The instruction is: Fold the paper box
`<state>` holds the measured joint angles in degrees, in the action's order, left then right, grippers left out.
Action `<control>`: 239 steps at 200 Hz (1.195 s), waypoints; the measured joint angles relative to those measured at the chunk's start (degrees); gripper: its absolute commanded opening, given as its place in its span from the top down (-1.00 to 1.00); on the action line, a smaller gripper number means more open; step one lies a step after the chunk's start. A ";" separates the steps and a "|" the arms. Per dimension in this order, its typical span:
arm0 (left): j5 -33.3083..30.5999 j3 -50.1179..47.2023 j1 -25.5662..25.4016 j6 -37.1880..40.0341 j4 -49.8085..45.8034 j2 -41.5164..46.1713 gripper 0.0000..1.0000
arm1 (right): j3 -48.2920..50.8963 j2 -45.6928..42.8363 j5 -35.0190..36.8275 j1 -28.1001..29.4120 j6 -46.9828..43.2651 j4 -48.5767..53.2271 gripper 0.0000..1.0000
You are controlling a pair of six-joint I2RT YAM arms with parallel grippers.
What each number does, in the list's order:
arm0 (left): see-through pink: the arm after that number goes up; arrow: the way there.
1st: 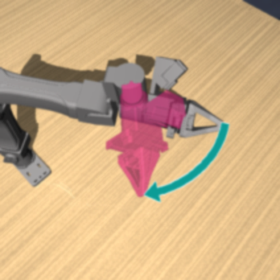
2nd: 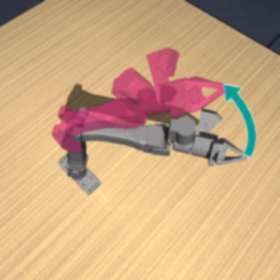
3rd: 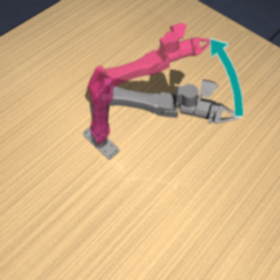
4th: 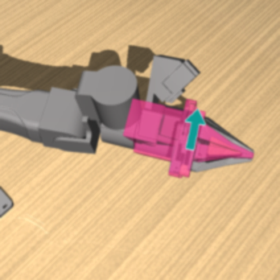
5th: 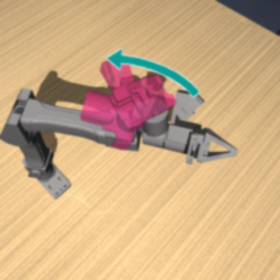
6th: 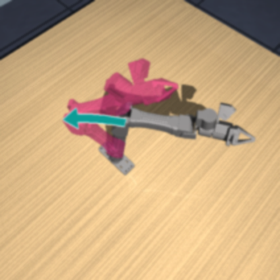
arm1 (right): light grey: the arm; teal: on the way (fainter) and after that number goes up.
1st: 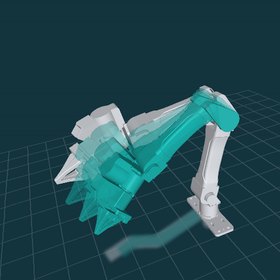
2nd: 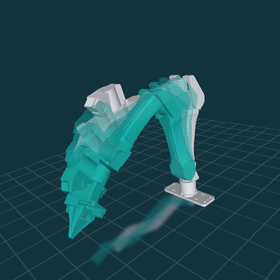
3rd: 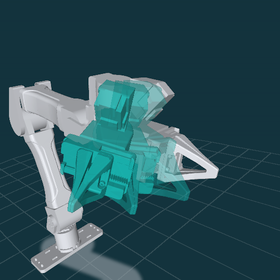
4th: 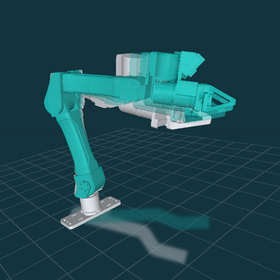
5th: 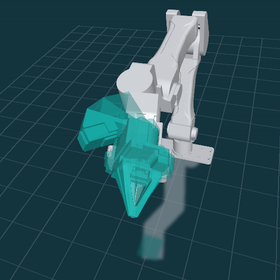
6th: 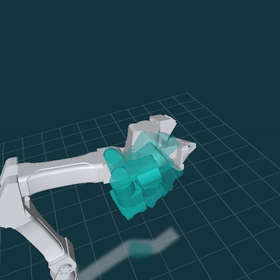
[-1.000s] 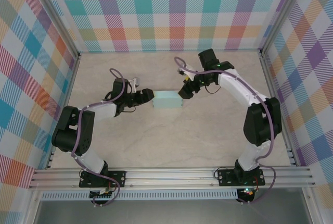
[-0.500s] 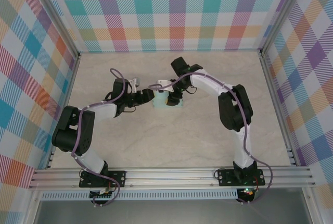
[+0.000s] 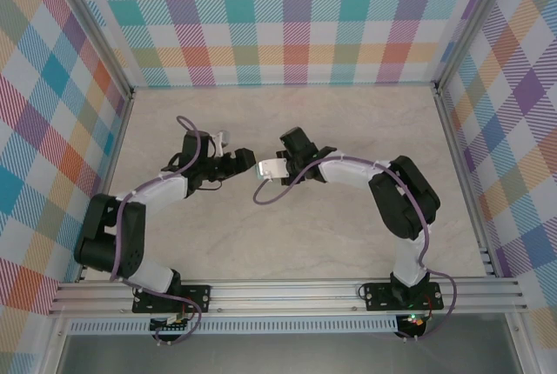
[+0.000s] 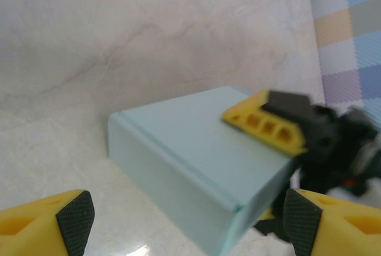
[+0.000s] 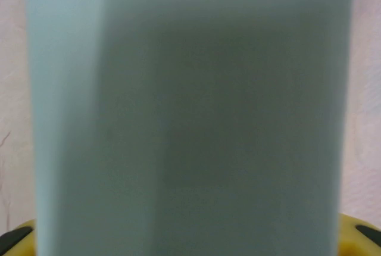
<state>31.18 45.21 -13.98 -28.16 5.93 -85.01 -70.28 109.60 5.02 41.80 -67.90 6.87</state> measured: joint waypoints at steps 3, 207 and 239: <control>-0.15 0.00 0.13 -0.17 -0.22 0.76 -0.81 | 0.63 -0.15 0.74 0.37 -0.07 -0.90 -0.12; -40.76 1.03 4.55 15.39 -16.20 20.26 -1.00 | 14.73 -43.41 -25.31 -14.86 26.45 -3.13 -1.00; -43.30 -10.45 3.26 23.93 -3.61 27.45 -1.00 | 28.87 -47.43 -17.22 -25.35 42.38 -21.44 -1.00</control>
<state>-12.12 34.76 -10.72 -4.23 2.33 -57.56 -41.41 62.17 -12.21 16.45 -25.52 -14.57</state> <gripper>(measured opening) 0.999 0.998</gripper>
